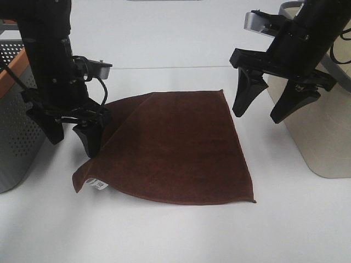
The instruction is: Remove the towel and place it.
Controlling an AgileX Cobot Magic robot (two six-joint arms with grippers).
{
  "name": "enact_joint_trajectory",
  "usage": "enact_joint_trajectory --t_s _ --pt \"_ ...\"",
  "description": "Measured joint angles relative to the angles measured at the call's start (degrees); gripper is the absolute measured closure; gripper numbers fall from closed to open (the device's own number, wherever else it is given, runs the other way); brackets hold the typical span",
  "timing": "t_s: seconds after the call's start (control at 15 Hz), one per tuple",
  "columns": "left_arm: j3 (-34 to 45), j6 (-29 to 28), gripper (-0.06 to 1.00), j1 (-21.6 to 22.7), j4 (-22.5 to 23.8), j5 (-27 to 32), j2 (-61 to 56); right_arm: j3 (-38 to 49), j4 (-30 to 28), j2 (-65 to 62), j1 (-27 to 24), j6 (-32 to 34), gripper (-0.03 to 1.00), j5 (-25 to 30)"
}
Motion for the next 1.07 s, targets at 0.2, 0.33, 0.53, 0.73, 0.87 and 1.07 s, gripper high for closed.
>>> enact_joint_trajectory --t_s 0.2,0.33,0.53,0.73,0.87,1.07 --pt "0.0 0.0 0.18 0.06 1.26 0.0 -1.03 0.0 0.29 0.0 0.0 0.0 0.28 -2.18" --pt "0.0 -1.26 0.18 0.11 4.93 0.0 -1.03 0.0 1.09 0.0 0.0 0.0 0.28 -2.69" --pt "0.0 -2.69 0.18 0.11 3.72 0.0 -1.03 0.0 1.2 0.0 0.0 0.0 0.28 -2.75" --pt "0.0 -2.75 0.18 0.11 3.5 0.0 -0.46 0.0 1.26 0.0 0.0 0.0 0.28 -2.81" --pt "0.0 -2.98 0.18 0.11 3.5 0.0 2.69 0.0 1.43 0.0 0.0 0.0 0.28 -2.81" --pt "0.0 -3.27 0.18 0.11 3.5 -0.06 7.96 0.0 1.43 0.0 0.0 -0.06 0.28 -3.21"
